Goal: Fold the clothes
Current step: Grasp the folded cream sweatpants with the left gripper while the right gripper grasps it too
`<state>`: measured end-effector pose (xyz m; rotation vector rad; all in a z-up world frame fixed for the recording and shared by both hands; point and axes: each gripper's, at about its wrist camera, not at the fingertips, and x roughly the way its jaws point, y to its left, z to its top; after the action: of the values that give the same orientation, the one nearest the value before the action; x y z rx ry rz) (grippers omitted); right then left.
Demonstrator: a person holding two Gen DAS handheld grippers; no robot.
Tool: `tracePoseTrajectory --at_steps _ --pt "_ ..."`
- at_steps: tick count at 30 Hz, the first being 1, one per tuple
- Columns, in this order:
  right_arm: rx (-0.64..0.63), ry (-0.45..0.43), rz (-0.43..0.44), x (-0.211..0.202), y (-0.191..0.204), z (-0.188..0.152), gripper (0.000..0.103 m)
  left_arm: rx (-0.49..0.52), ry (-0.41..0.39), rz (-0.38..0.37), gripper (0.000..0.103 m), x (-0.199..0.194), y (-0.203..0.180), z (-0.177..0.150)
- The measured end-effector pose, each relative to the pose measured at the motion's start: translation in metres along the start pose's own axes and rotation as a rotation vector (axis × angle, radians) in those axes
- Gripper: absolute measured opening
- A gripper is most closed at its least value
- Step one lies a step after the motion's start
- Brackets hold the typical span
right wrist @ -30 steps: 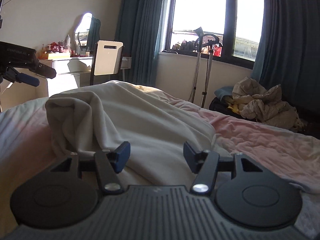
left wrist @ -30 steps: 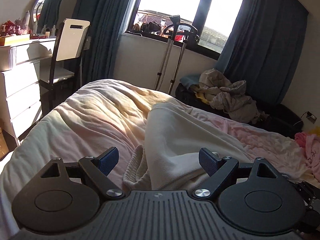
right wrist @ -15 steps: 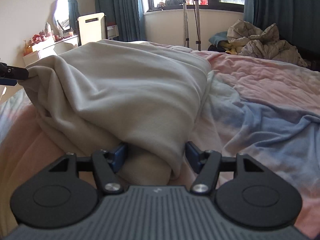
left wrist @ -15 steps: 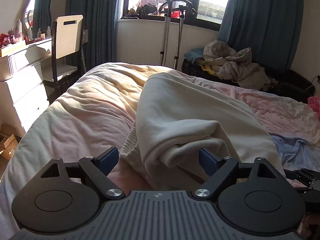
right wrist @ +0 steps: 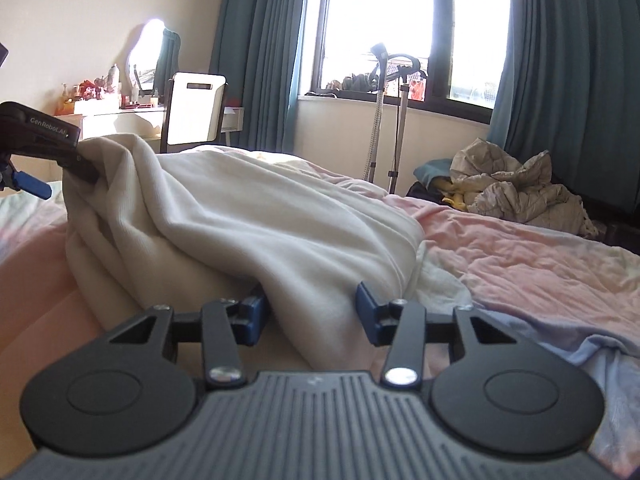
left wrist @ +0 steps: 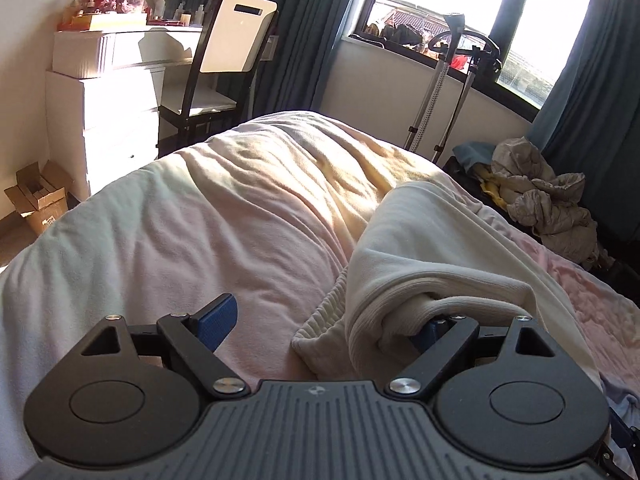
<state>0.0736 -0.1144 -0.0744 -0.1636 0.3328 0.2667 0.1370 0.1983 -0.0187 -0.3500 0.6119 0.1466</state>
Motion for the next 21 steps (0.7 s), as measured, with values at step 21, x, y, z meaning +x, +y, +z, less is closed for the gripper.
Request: tracePoseTrajectory --at_steps 21 --pt "0.162 -0.056 0.001 -0.02 -0.02 0.018 0.007 0.18 -0.071 0.009 0.09 -0.024 -0.084 -0.057"
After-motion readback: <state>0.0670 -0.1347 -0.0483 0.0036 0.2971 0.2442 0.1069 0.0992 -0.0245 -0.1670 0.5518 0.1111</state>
